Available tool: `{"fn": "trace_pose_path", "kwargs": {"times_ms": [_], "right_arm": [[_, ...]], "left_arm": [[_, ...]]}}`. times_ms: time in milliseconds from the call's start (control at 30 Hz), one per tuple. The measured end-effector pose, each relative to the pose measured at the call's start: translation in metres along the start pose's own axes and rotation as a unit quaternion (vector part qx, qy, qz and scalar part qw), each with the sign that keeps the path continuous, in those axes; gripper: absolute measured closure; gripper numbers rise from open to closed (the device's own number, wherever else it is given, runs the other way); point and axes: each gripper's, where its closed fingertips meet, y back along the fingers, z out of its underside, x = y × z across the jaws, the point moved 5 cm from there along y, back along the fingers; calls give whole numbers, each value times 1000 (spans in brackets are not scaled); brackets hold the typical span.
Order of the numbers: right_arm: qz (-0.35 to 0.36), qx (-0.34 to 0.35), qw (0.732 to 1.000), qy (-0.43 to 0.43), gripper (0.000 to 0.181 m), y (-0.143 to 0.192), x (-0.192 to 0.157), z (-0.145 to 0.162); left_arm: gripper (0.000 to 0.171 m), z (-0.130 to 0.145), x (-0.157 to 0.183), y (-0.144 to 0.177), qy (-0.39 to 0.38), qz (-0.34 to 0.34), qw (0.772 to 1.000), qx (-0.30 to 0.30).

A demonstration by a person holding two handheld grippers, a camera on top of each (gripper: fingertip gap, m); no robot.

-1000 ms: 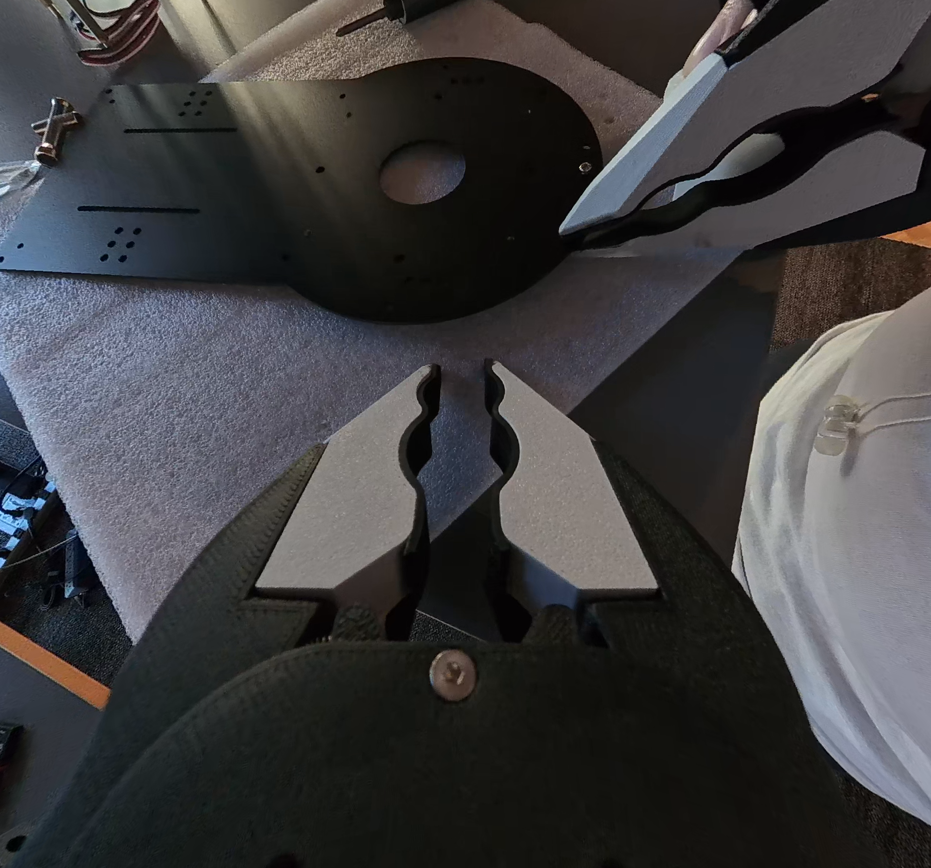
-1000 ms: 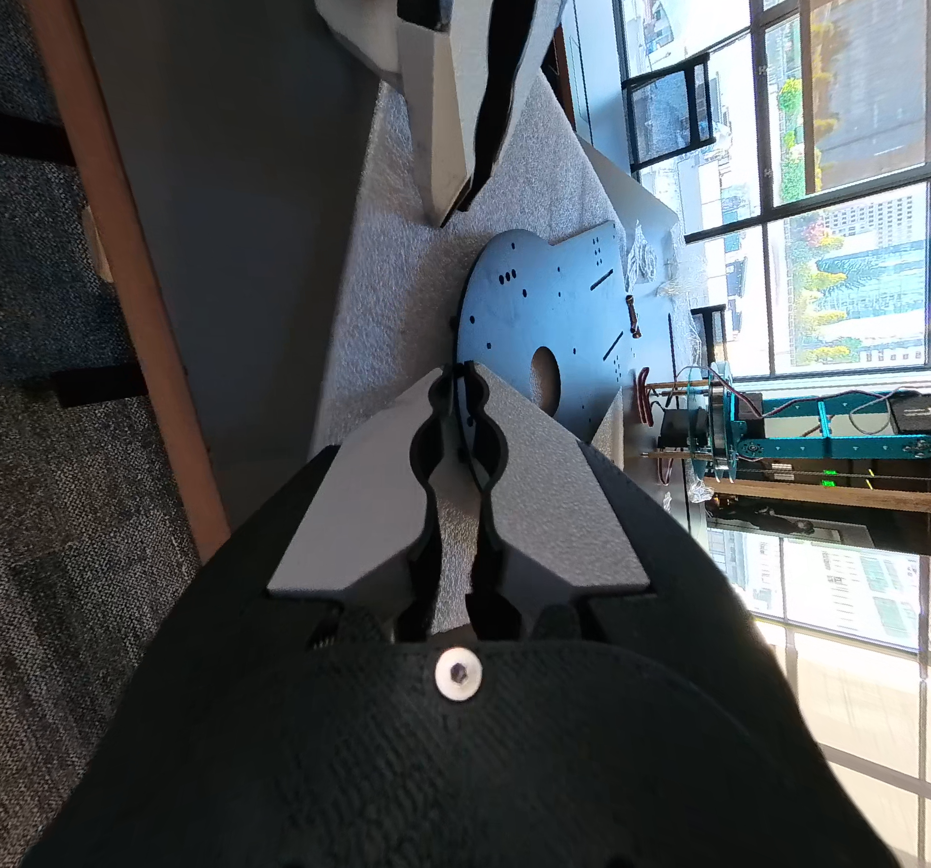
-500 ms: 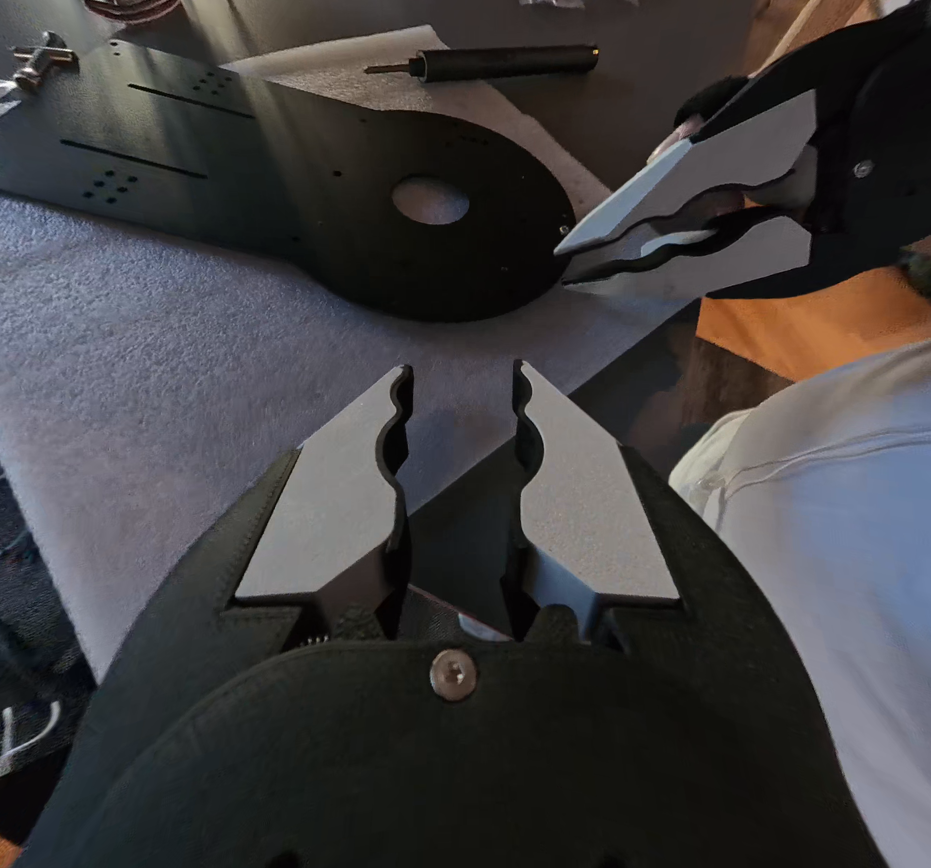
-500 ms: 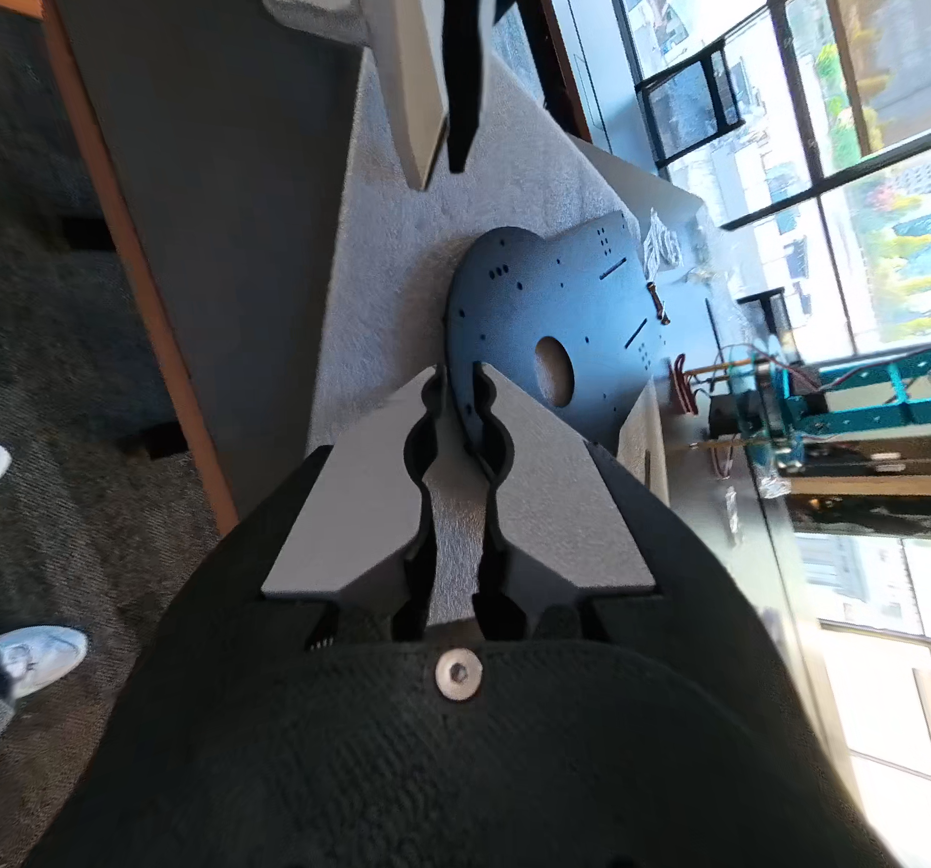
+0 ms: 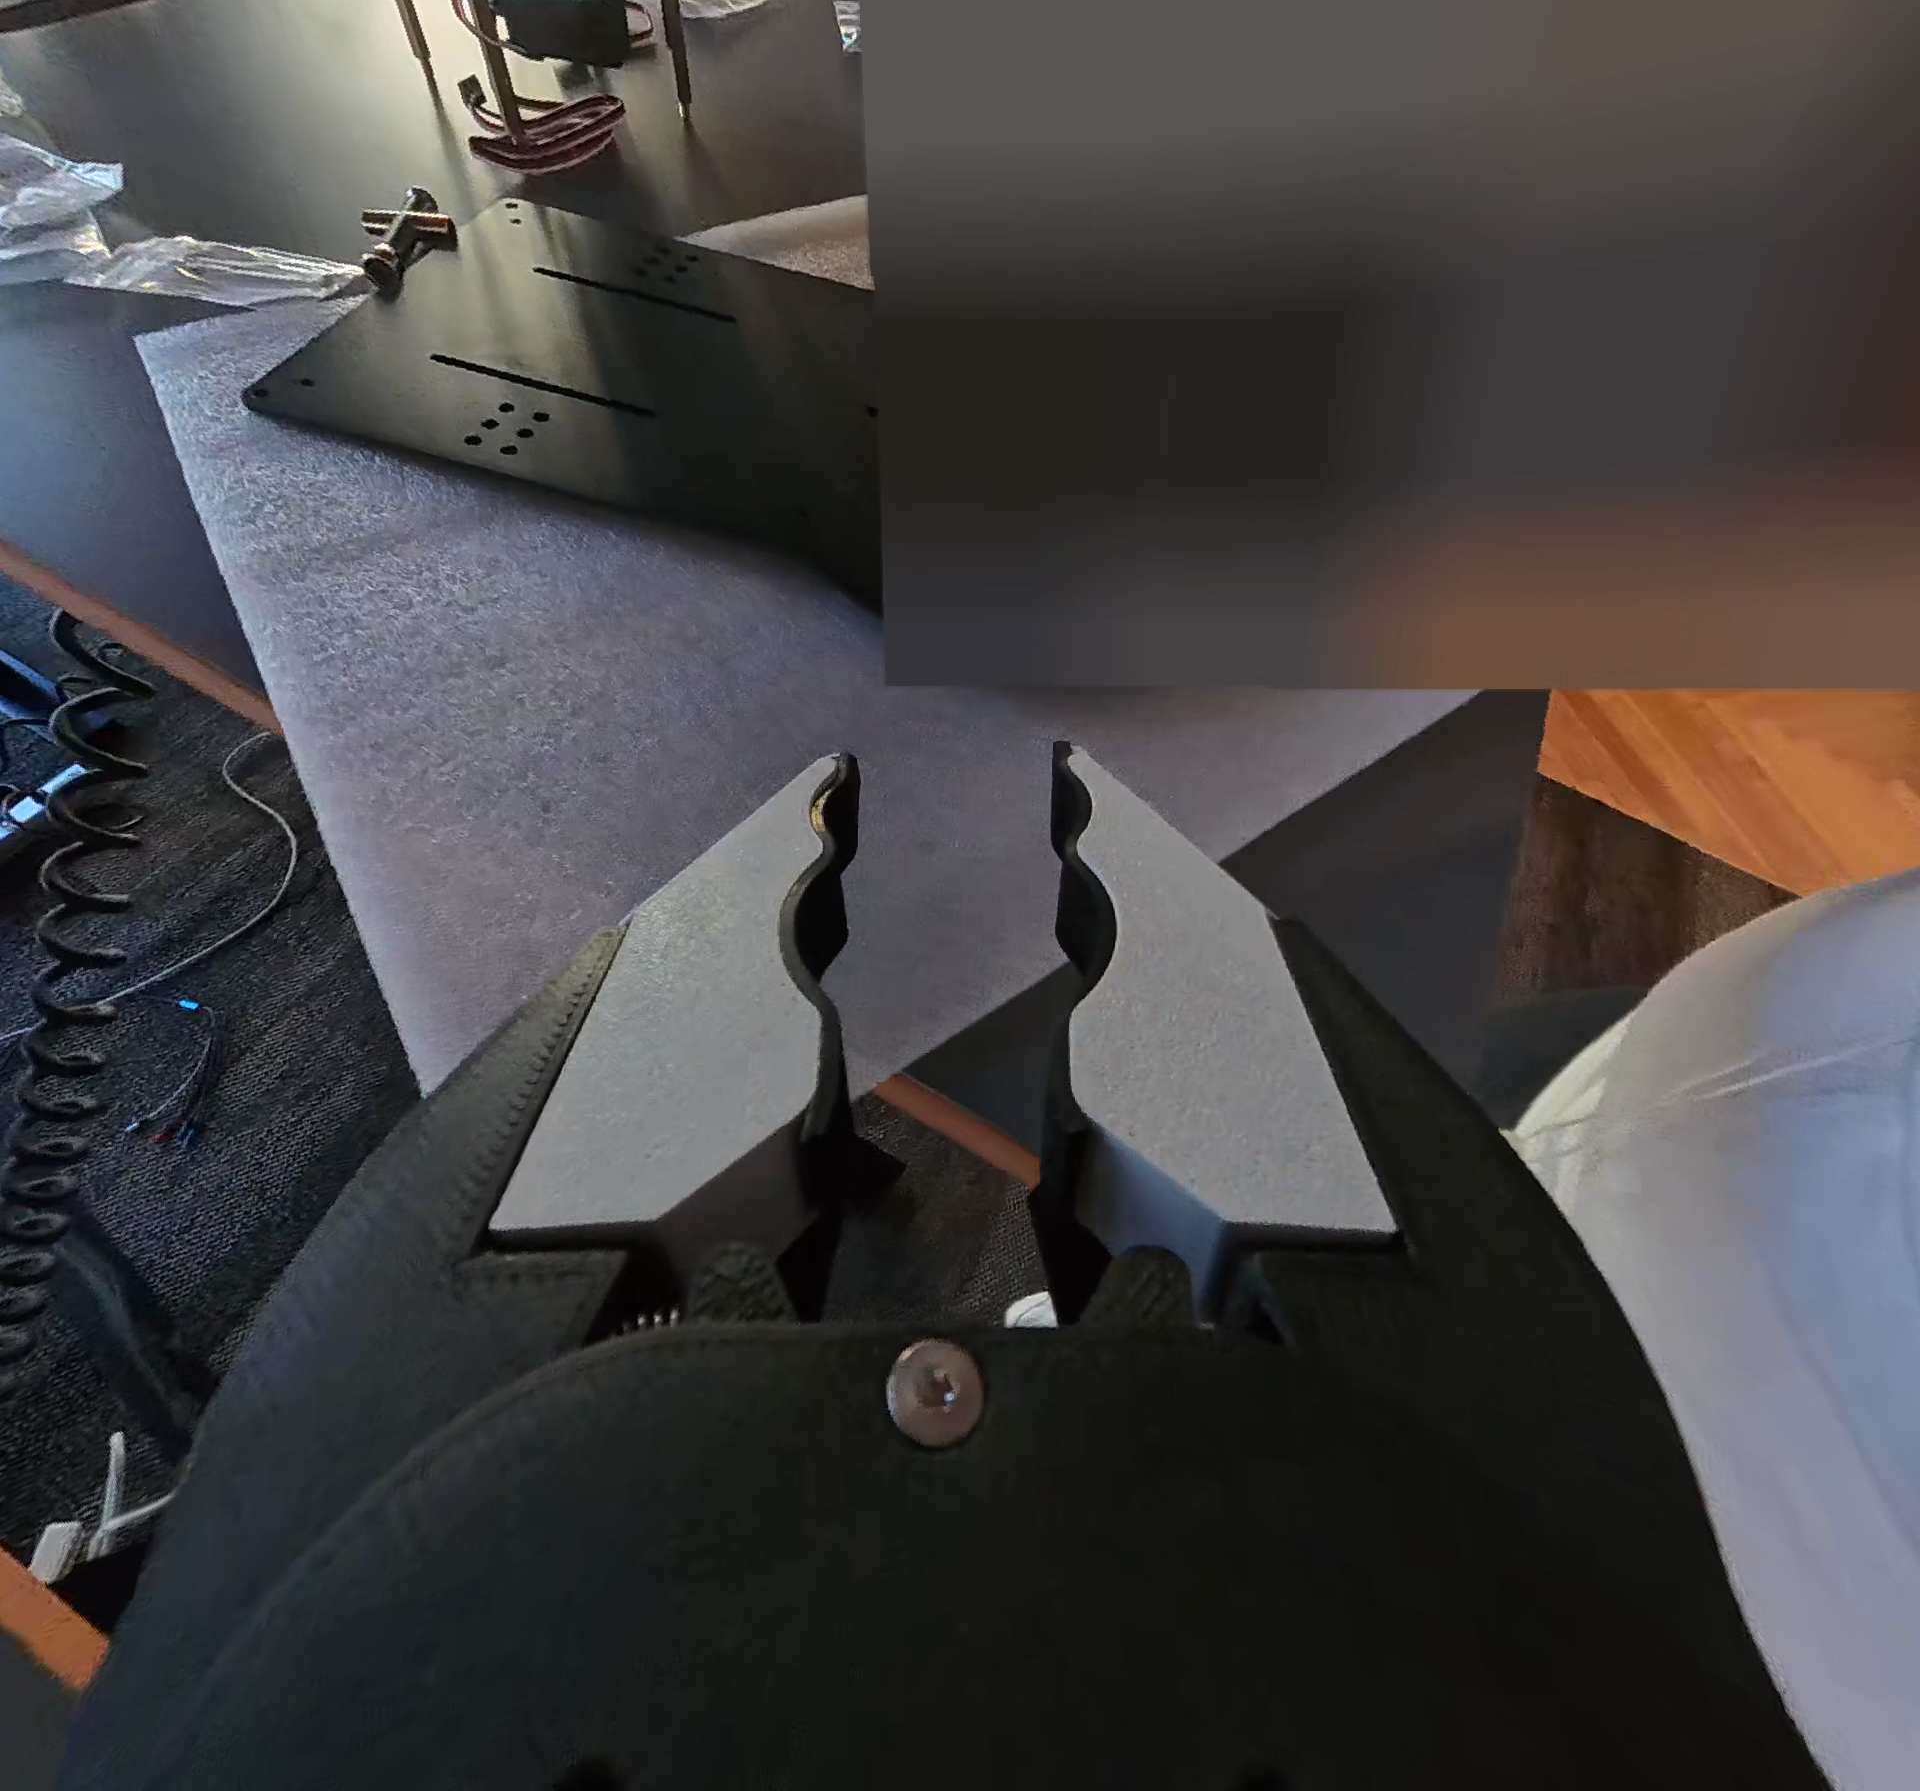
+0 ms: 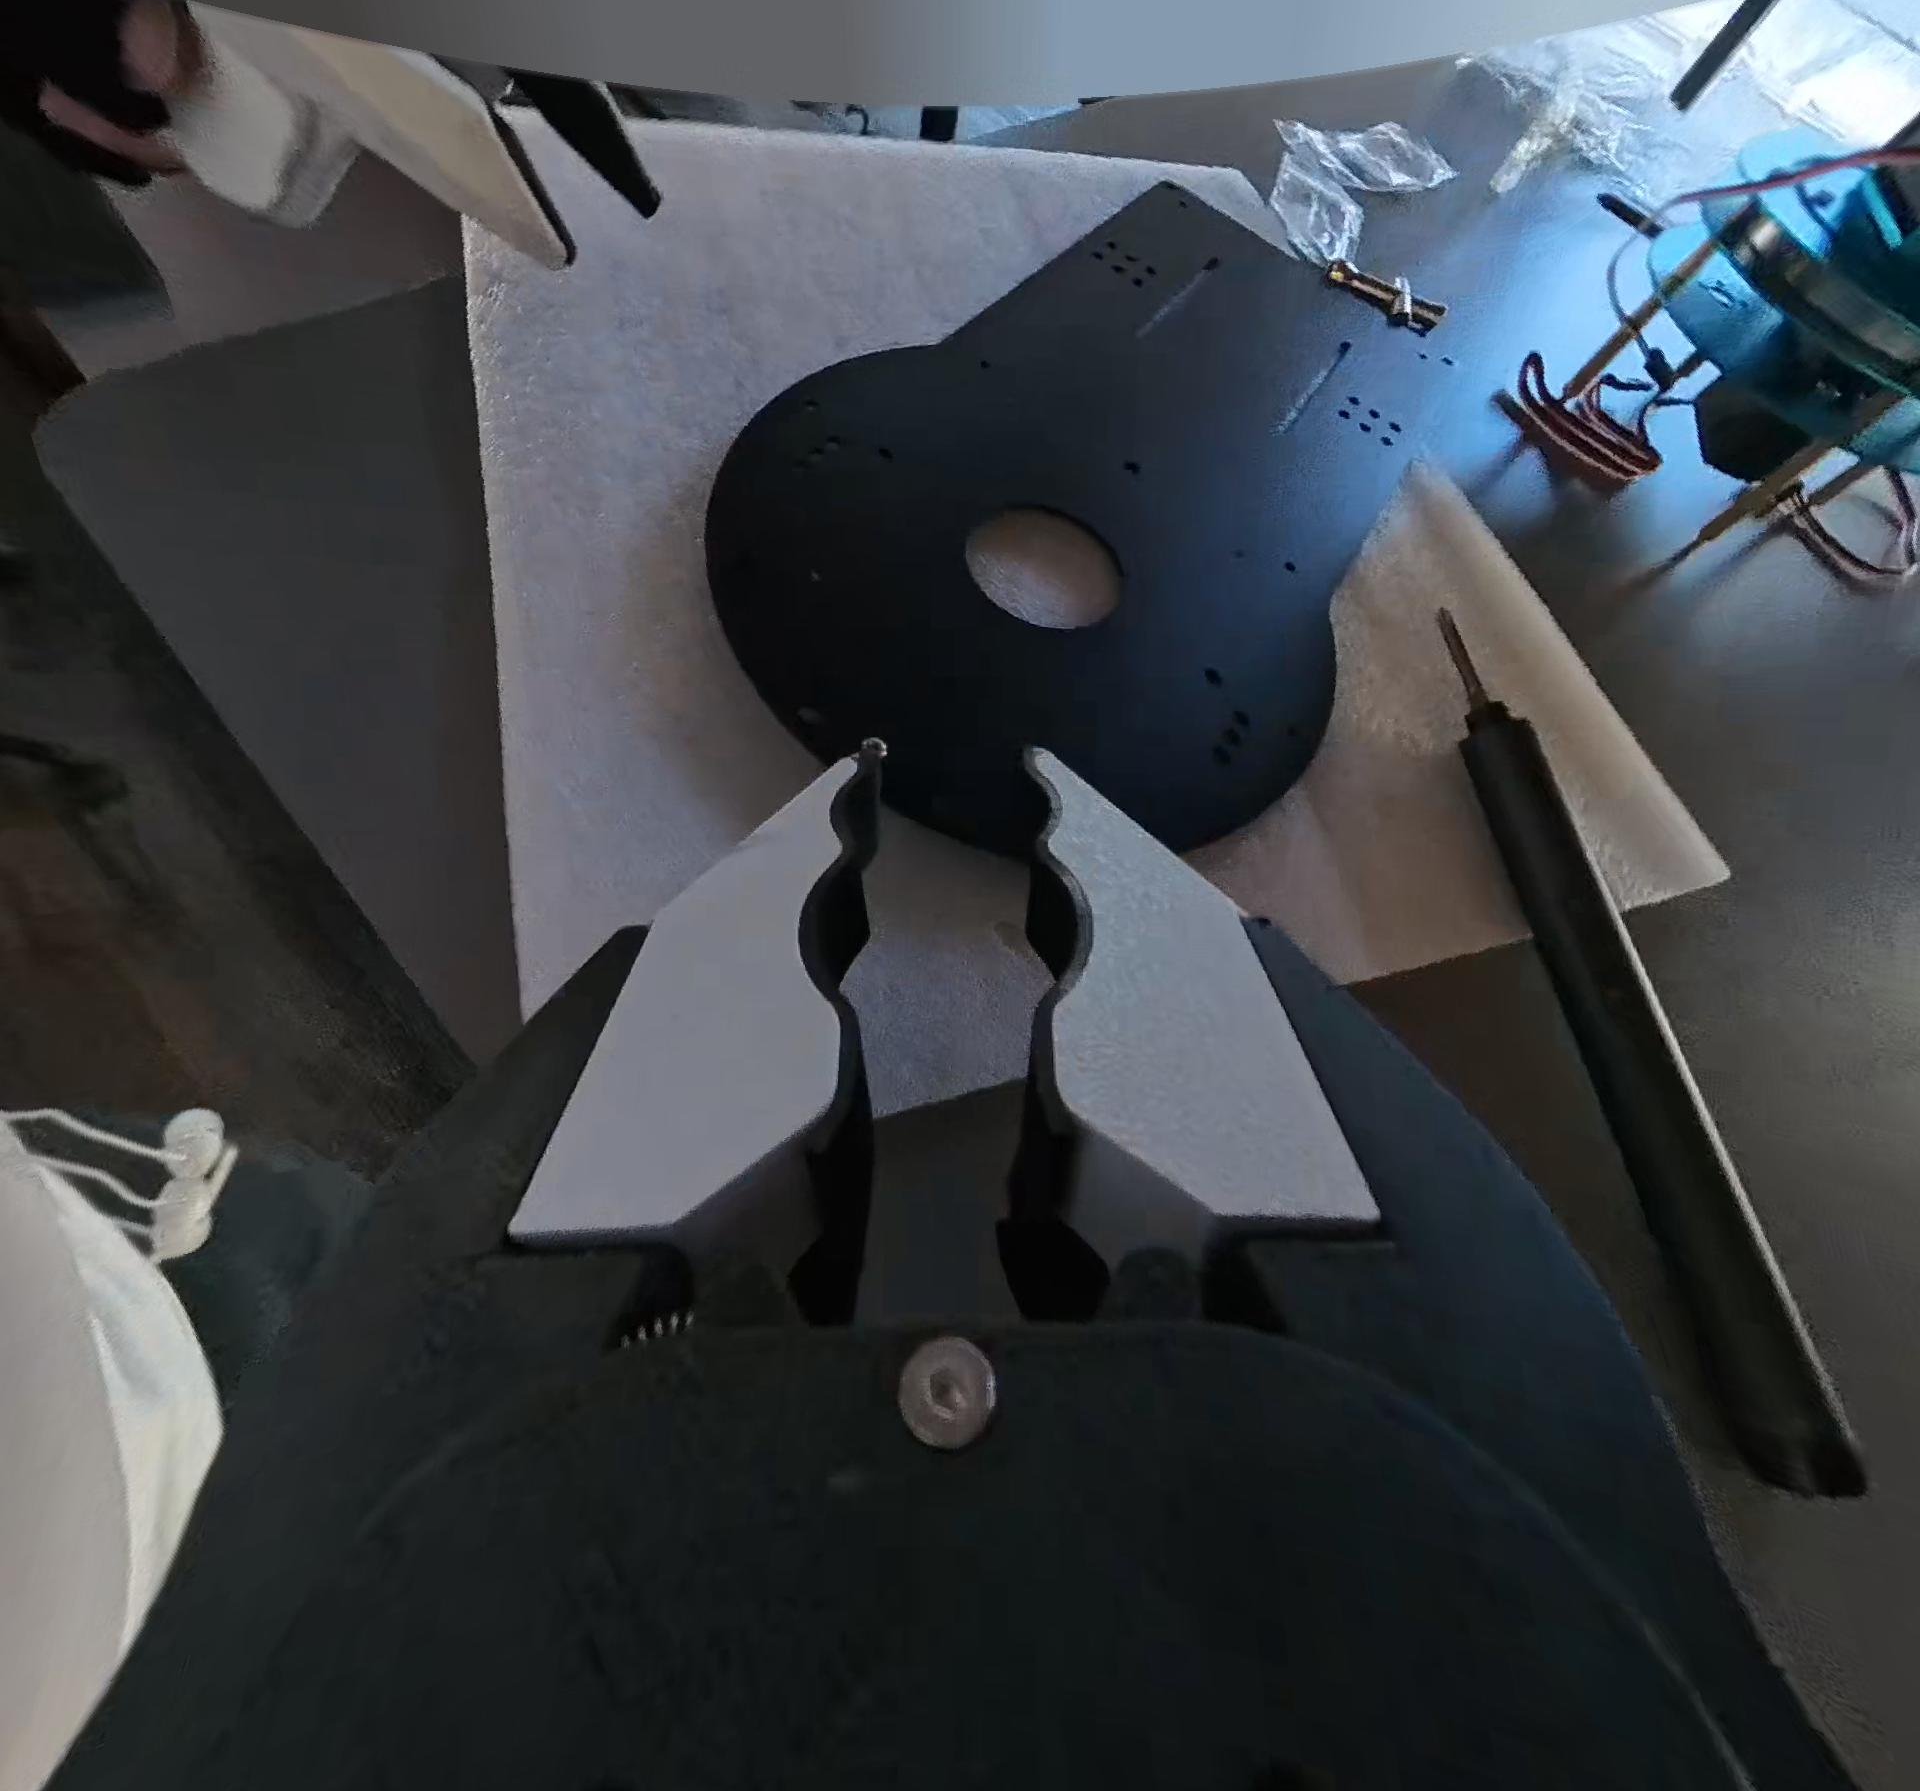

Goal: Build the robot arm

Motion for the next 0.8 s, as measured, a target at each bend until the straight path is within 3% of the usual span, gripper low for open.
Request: {"fn": "trace_pose_path", "kwargs": {"times_ms": [233, 400, 533, 800], "right_arm": [[12, 11, 1000, -26, 153, 6, 8, 3], [0, 38, 996, 80, 146, 0, -16, -10], [37, 27, 983, 178, 146, -16, -32, -14], [28, 15, 985, 172, 154, -24, -35, -17]], "left_arm": [[136, -6, 0, -11, -16, 35, 999, -1], [129, -12, 16, -33, -95, 67, 993, -17], [119, -6, 29, -51, -142, 47, 988, -40], [120, -7, 33, -56, -137, 30, 990, -12]]}}
